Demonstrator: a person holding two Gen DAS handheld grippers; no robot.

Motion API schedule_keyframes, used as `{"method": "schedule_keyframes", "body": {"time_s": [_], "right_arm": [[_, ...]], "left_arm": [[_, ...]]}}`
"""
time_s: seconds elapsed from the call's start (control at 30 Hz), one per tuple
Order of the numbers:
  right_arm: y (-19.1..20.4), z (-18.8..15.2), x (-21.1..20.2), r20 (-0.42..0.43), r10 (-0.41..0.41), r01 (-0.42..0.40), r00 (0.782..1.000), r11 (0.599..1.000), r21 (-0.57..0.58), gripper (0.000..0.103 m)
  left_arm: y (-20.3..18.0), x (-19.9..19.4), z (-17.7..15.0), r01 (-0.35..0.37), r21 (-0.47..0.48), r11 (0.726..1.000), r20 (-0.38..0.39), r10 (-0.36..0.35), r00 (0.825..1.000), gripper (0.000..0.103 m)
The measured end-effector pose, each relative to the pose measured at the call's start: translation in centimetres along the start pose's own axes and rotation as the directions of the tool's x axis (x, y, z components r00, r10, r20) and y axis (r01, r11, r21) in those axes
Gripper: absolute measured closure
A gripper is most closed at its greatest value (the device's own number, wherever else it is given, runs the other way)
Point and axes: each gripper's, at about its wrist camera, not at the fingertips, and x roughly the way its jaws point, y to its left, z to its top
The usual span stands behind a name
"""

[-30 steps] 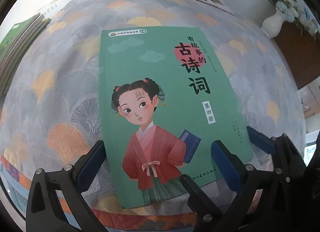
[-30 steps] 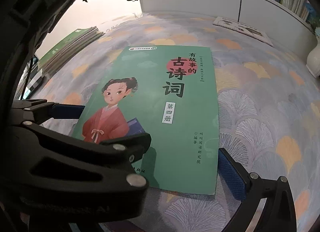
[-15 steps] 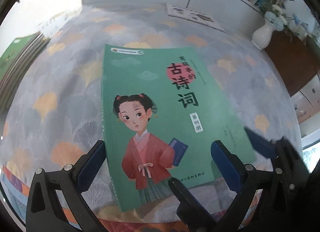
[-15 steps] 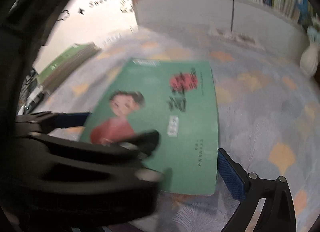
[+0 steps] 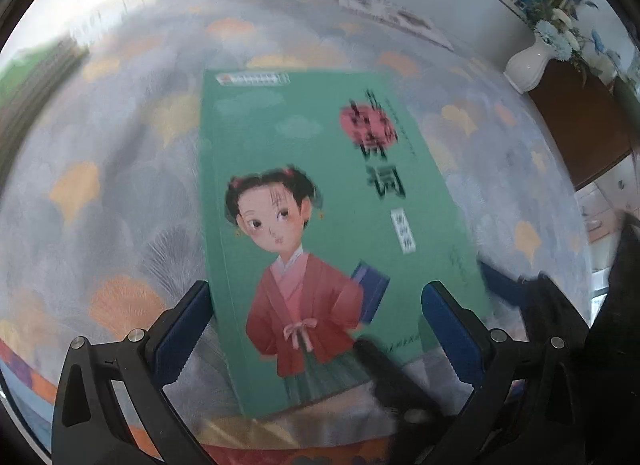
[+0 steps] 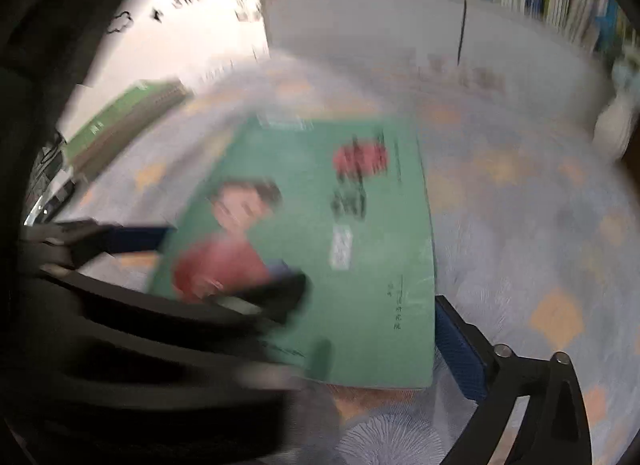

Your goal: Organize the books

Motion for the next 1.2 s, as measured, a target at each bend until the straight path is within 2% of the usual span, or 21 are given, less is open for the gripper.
{"method": "schedule_keyframes", "body": {"time_s": [0.03, 0.17, 0.23, 0.3, 0.4, 0.53, 0.6, 0.67, 0.77, 0.87, 0.9, 0.93, 1.0, 1.13, 1.17, 1.2], "right_arm": [[-0.5, -0.3, -0.4, 0.049, 0.034, -0.034, 0.998, 0.999, -0.002, 0.0], [-1.8, 0.0, -0.4, 0.01, 0.117, -0.117, 0.993, 0.993, 0.019, 0.0], [-2.7, 0.2, -0.6, -0.011, 0.183, -0.182, 0.983, 0.982, 0.048, 0.0], [-3.6, 0.1, -0.9, -0.02, 0.26, -0.258, 0.965, 0.963, 0.073, 0.0], [-4.5, -0.1, -1.0, -0.045, 0.371, -0.363, 0.928, 0.924, 0.123, 0.0], [-5.0, -0.6, -1.1, -0.055, 0.424, -0.412, 0.904, 0.898, 0.153, 0.0], [-5.8, -0.8, -1.1, -0.053, 0.469, -0.453, 0.882, 0.872, 0.184, 0.0], [-6.7, -0.7, -0.8, -0.056, 0.536, -0.507, 0.843, 0.823, 0.256, 0.0], [-6.4, -1.0, -0.7, -0.07, 0.595, -0.552, 0.801, 0.779, 0.298, 0.0], [-5.8, -1.3, -0.9, -0.08, 0.589, -0.553, 0.804, 0.791, 0.263, 0.0], [-6.0, -1.4, -0.9, -0.075, 0.598, -0.561, 0.798, 0.782, 0.27, 0.0], [-6.2, -1.4, -0.8, -0.068, 0.617, -0.578, 0.784, 0.766, 0.283, 0.0], [-7.1, -1.4, -0.5, -0.056, 0.67, -0.623, 0.74, 0.714, 0.318, 0.0], [-7.5, -1.3, -0.3, -0.052, 0.718, -0.66, 0.694, 0.664, 0.352, 0.001], [-6.7, -1.2, -0.2, -0.057, 0.72, -0.663, 0.692, 0.664, 0.345, 0.002], [-5.8, -0.9, 0.1, -0.062, 0.671, -0.619, 0.739, 0.713, 0.328, 0.003]], "left_arm": [[-0.1, -0.1, -0.1, 0.0, 0.003, 1.0, 0.006, 0.0, 1.0, 0.001], [-0.4, 0.0, -0.3, -0.018, 0.021, 1.0, 0.005, 0.018, 1.0, 0.0], [-0.1, -0.1, -0.1, -0.006, 0.009, 1.0, 0.009, 0.005, 1.0, 0.001], [0.1, 0.0, 0.1, -0.012, 0.02, 1.0, 0.008, 0.012, 1.0, 0.001], [0.0, 0.2, 0.3, -0.028, 0.034, 0.999, 0.01, 0.027, 1.0, 0.001], [0.3, 0.2, 0.5, -0.006, 0.011, 1.0, 0.016, 0.006, 1.0, 0.001], [0.8, 0.1, 0.7, 0.02, -0.012, 1.0, 0.021, -0.019, 1.0, 0.001], [1.3, 0.1, 0.9, 0.039, -0.031, 0.999, 0.027, -0.039, 0.999, 0.001], [1.0, 0.3, 0.8, 0.001, 0.009, 1.0, 0.029, -0.002, 1.0, 0.001], [0.7, 0.4, 0.7, -0.023, 0.025, 0.999, 0.031, 0.022, 0.999, 0.001], [0.9, 0.4, 0.8, -0.018, 0.016, 1.0, 0.03, 0.017, 0.999, 0.001], [1.2, 0.3, 1.0, -0.003, 0.002, 1.0, 0.026, 0.003, 1.0, 0.001], [1.6, 0.3, 1.3, 0.027, -0.014, 1.0, 0.014, -0.027, 1.0, 0.001], [2.2, 0.3, 1.5, 0.094, -0.016, 0.995, -0.015, -0.095, 0.995, 0.002], [2.1, 0.3, 1.5, 0.123, -0.012, 0.992, -0.025, -0.123, 0.992, 0.002], [1.6, 0.3, 1.3, 0.144, 0.006, 0.99, -0.041, -0.144, 0.989, 0.002]]}}
